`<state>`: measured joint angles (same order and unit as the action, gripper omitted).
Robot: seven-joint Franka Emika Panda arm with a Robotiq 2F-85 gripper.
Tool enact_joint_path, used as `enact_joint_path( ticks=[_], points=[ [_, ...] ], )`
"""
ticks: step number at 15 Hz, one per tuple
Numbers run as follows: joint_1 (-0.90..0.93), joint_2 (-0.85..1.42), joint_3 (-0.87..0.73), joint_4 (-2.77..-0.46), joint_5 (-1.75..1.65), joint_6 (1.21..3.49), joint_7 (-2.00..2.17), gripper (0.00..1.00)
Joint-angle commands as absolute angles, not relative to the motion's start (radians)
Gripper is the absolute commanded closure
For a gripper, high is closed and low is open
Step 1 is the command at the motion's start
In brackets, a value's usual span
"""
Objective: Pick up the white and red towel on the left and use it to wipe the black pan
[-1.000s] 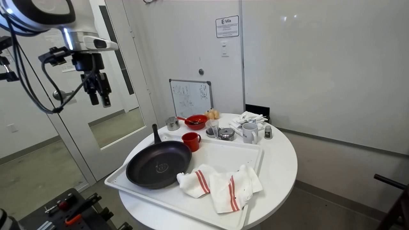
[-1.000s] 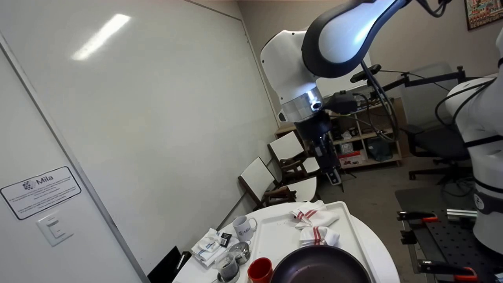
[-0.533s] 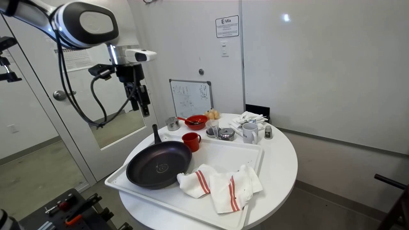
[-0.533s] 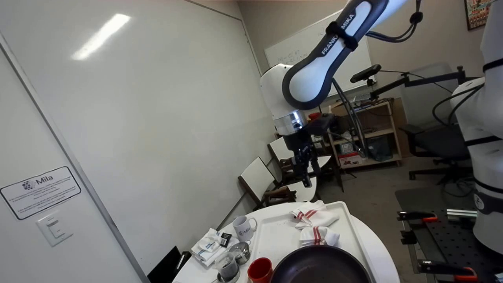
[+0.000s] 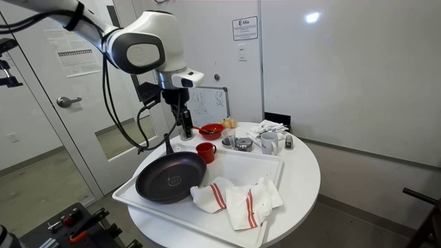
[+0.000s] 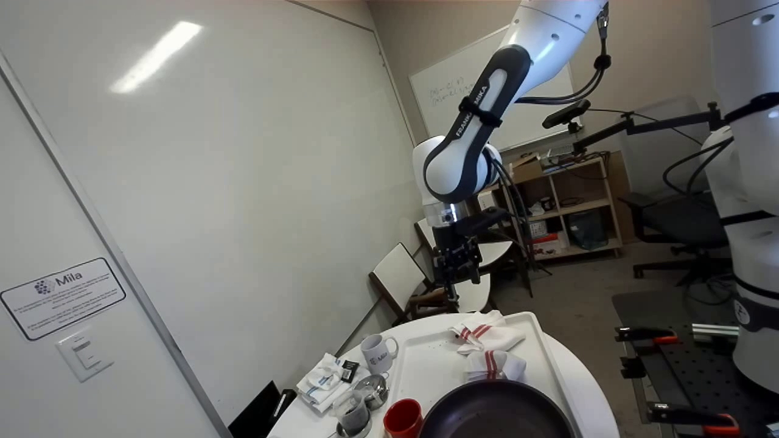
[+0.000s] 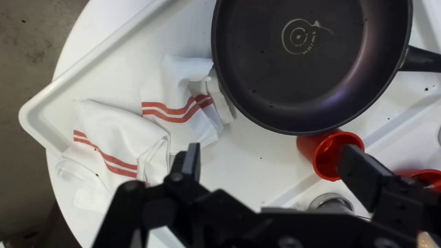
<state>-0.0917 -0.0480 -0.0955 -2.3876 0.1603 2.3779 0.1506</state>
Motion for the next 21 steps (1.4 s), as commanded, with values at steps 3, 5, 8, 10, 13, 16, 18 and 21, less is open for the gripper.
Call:
enact_joint_path(
  ticks=[3, 5, 8, 10, 13, 16, 18, 21],
  points=[
    [-0.112, 0.132, -0.111, -2.317, 0.198, 2.462, 0.124, 0.00],
    [-0.121, 0.172, -0.113, -2.303, 0.199, 2.481, 0.124, 0.00],
    [-0.126, 0.193, -0.103, -2.308, 0.209, 2.490, 0.112, 0.00],
    [-0.124, 0.189, -0.104, -2.315, 0.198, 2.487, 0.117, 0.00],
    [-0.127, 0.197, -0.106, -2.311, 0.196, 2.489, 0.118, 0.00],
    [-0.120, 0.188, -0.111, -2.317, 0.173, 2.474, 0.142, 0.00],
    [-0.120, 0.188, -0.111, -2.317, 0.173, 2.475, 0.142, 0.00],
    [-0.121, 0.200, -0.115, -2.308, 0.168, 2.477, 0.152, 0.00]
  ],
)
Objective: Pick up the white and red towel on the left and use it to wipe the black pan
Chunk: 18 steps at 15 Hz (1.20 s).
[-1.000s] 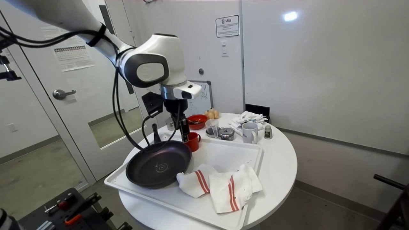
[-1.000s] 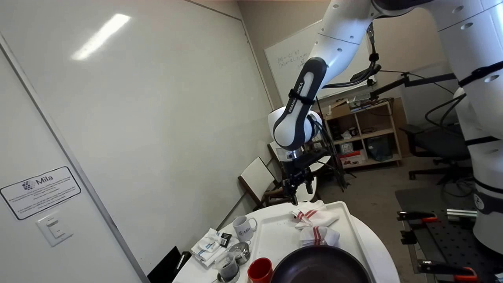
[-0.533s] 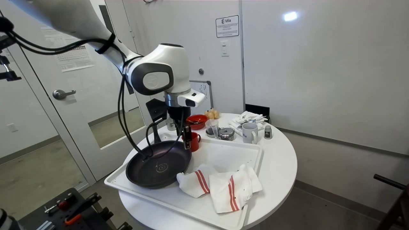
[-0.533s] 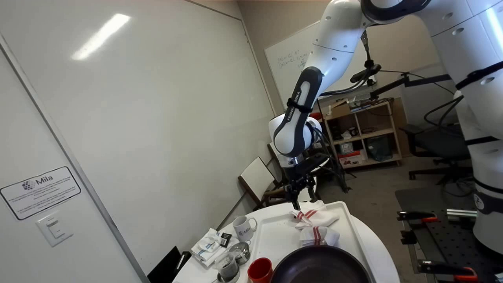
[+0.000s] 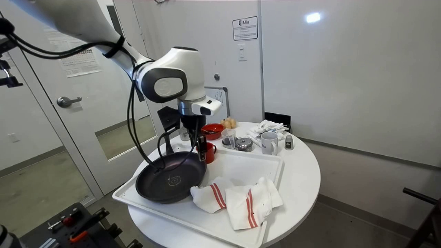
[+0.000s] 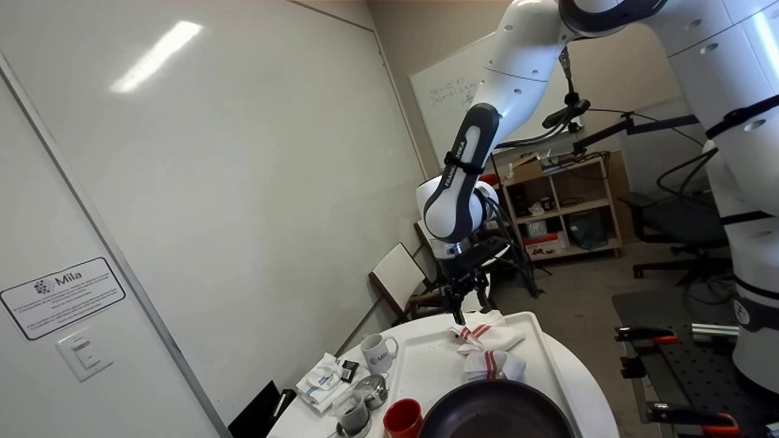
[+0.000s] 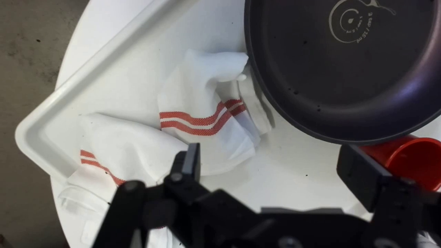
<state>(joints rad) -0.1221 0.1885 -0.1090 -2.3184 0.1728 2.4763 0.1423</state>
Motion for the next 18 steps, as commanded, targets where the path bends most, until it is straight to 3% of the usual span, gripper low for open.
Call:
enact_joint_path(
  ticks=[1, 10, 18],
  points=[
    [-0.123, 0.241, -0.119, -2.276, 0.165, 2.467, 0.168, 0.00],
    [-0.155, 0.588, -0.135, -2.024, 0.190, 2.406, 0.235, 0.00],
    [-0.202, 0.729, -0.120, -1.877, 0.231, 2.286, 0.224, 0.00]
  ],
)
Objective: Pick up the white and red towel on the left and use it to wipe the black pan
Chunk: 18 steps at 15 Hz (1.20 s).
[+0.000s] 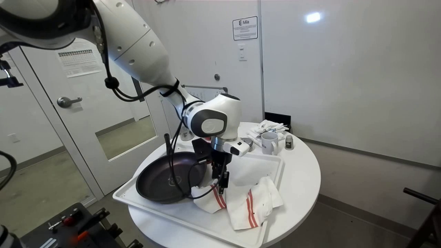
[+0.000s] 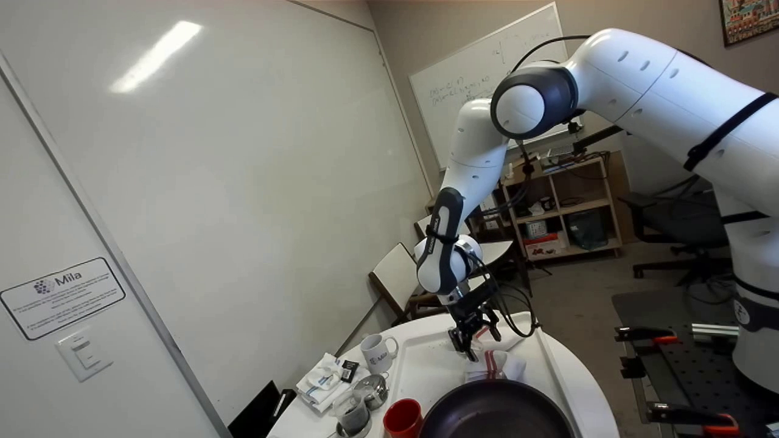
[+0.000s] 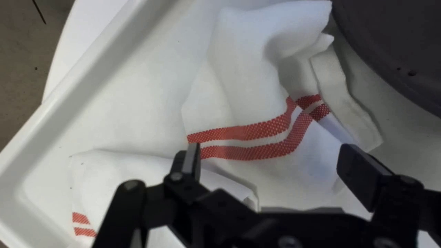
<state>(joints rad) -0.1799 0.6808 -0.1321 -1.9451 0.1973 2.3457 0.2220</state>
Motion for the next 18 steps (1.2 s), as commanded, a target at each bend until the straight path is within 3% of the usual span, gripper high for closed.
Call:
enact_joint_path(
  ticks=[1, 10, 18],
  points=[
    [-0.207, 0.737, -0.120, -1.871, 0.239, 2.276, 0.223, 0.00],
    [-0.211, 0.657, -0.100, -1.997, 0.293, 2.311, 0.190, 0.00],
    [-0.216, 0.726, -0.108, -1.985, 0.295, 2.301, 0.207, 0.00]
  ],
)
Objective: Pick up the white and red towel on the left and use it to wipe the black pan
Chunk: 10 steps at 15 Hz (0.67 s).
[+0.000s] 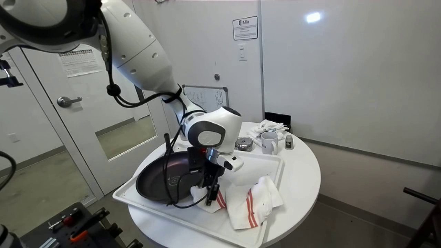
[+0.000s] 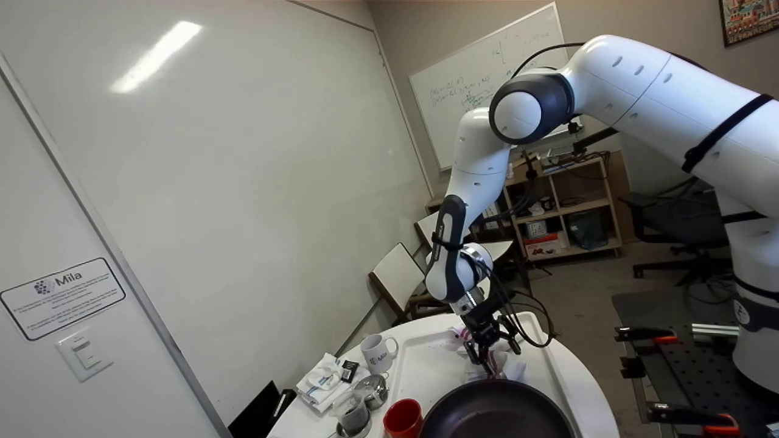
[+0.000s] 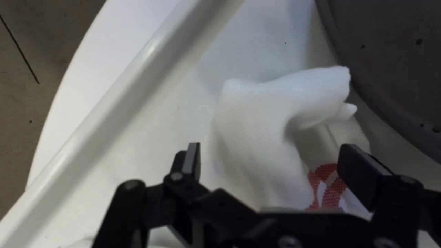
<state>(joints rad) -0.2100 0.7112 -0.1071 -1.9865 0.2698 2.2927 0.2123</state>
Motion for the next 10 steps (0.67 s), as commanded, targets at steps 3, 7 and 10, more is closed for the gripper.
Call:
enact_joint_path(
  ticks=[3, 7, 10],
  points=[
    [-0.221, 0.739, -0.105, -1.972, 0.299, 2.318, 0.199, 0.01],
    [-0.219, 0.743, -0.106, -1.966, 0.295, 2.356, 0.199, 0.34],
    [-0.220, 0.743, -0.104, -1.968, 0.295, 2.384, 0.198, 0.58]
  ],
)
